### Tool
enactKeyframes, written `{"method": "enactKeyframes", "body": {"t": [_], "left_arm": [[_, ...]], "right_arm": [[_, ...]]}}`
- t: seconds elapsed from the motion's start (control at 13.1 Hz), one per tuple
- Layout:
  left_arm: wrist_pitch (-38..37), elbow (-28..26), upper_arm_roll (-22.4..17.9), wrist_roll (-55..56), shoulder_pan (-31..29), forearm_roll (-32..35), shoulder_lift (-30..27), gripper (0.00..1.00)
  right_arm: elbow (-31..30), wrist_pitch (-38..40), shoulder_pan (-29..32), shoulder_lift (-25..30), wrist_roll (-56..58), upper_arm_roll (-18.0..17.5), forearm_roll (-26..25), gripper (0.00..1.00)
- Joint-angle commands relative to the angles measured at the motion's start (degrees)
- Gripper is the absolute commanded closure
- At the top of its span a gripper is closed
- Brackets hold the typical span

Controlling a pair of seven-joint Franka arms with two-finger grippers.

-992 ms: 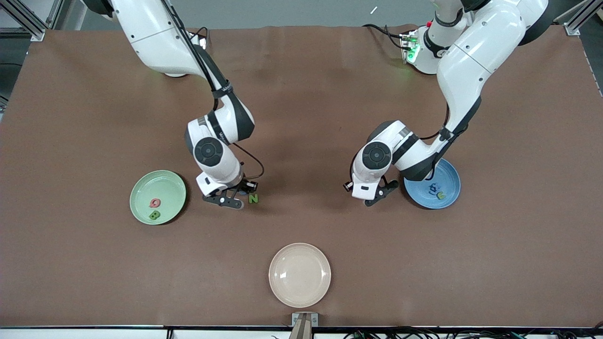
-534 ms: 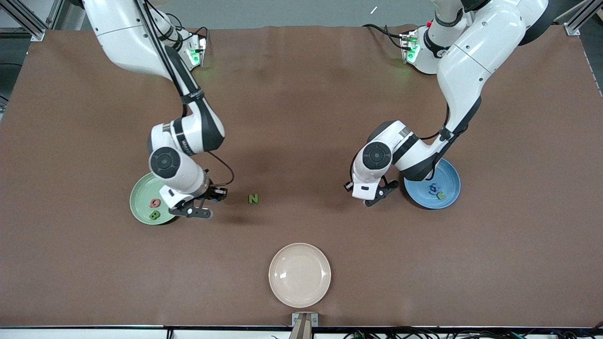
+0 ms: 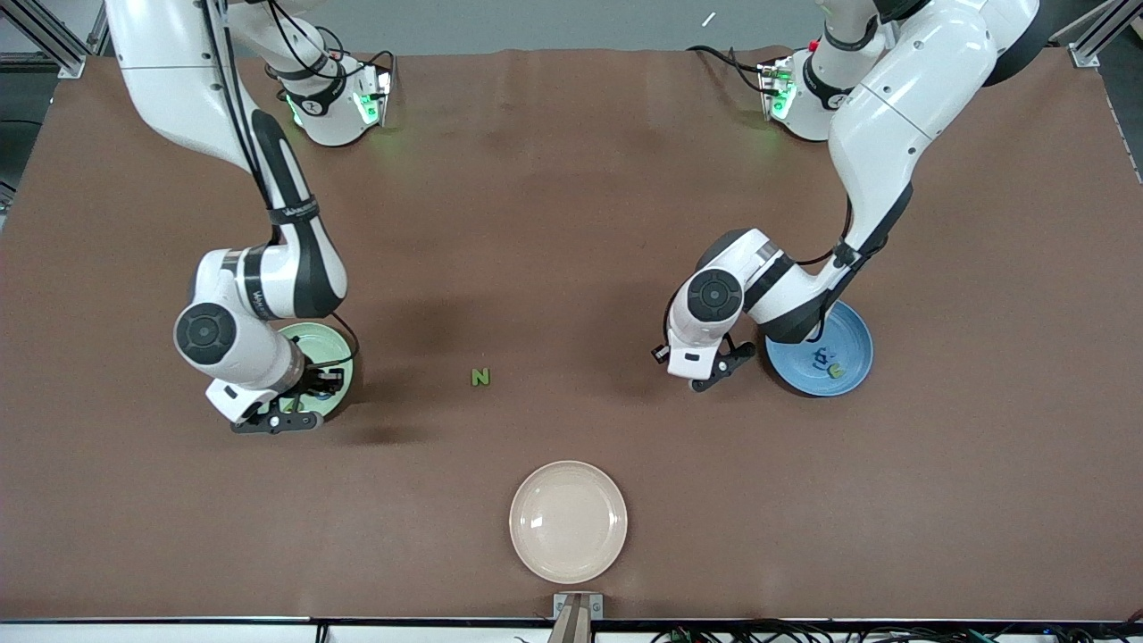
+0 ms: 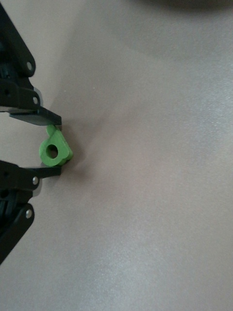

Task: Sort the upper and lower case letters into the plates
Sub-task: 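Drop the P on the blue plate while the right gripper reaches the N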

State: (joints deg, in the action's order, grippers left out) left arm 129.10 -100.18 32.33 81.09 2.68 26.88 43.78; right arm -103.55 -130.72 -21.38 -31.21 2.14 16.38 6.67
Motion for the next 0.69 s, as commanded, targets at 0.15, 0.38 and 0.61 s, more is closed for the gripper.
{"method": "enactKeyframes", "body": {"t": [0.15, 0.38, 0.61], "left_arm": [[-3.15, 0.78, -0.43, -0.58, -2.58, 3.26, -5.53, 1.00], [-7.35, 0.43, -0.25, -8.56, -8.46, 3.27, -8.97, 0.99], [-12.19, -0.10, -0.25, -12.70, -13.12, 3.27, -9.67, 0.99]], "right_arm": [[-1.39, 0.03, 2.66, 1.06, 2.61, -0.74, 0.36, 0.34], [-1.30, 0.29, 2.23, 1.23, 1.64, -1.00, 1.06, 0.11], [-0.78, 1.52, -1.71, 1.59, -7.37, -1.97, 3.51, 0.11]]}}
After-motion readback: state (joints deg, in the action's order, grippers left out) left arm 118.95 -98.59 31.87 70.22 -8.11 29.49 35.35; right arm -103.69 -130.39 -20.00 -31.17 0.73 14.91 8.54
